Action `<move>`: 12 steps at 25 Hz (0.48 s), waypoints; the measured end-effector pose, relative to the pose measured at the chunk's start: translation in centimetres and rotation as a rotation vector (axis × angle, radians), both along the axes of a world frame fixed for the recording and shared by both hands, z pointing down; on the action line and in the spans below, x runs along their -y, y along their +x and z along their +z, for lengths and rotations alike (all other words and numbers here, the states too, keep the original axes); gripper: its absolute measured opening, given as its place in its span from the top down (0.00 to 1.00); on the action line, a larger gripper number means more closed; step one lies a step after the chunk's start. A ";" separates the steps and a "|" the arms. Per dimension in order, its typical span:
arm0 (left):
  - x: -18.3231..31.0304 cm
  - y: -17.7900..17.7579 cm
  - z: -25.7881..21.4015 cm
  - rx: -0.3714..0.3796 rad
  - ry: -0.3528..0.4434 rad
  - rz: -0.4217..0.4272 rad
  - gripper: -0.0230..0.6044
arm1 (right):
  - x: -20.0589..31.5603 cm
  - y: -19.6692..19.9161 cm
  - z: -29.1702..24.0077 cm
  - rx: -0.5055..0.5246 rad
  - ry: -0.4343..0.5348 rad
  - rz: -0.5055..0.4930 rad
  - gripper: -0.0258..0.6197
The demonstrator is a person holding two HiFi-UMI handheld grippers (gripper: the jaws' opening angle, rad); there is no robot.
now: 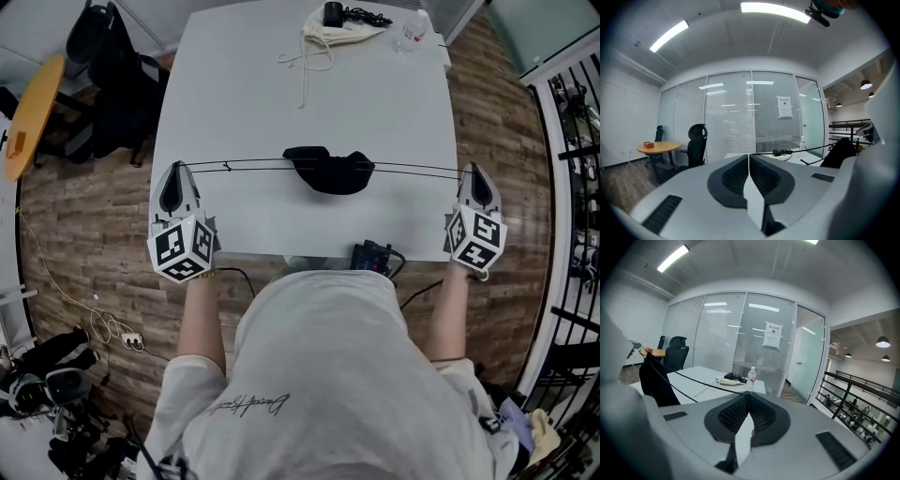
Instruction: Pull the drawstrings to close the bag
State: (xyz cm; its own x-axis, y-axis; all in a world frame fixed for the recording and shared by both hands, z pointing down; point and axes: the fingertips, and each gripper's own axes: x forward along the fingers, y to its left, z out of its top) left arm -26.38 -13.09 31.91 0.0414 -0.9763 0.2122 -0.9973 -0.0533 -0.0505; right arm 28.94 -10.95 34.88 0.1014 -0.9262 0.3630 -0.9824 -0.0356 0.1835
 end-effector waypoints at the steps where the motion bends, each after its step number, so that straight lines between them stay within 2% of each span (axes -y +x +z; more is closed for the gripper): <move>1: 0.0 0.0 -0.2 0.003 0.005 -0.002 0.94 | 0.0 -0.1 0.0 0.001 0.000 -0.003 0.92; 12: 0.1 0.0 -0.4 0.001 0.007 0.008 0.94 | -0.3 -0.3 -0.5 -0.002 -0.002 -0.012 0.92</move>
State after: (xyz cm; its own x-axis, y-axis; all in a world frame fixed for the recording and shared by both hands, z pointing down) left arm -26.39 -13.19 31.52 0.0487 -0.9775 0.2051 -0.9968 -0.0607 -0.0524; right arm 28.69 -10.69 34.40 0.0911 -0.9267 0.3645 -0.9823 -0.0234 0.1859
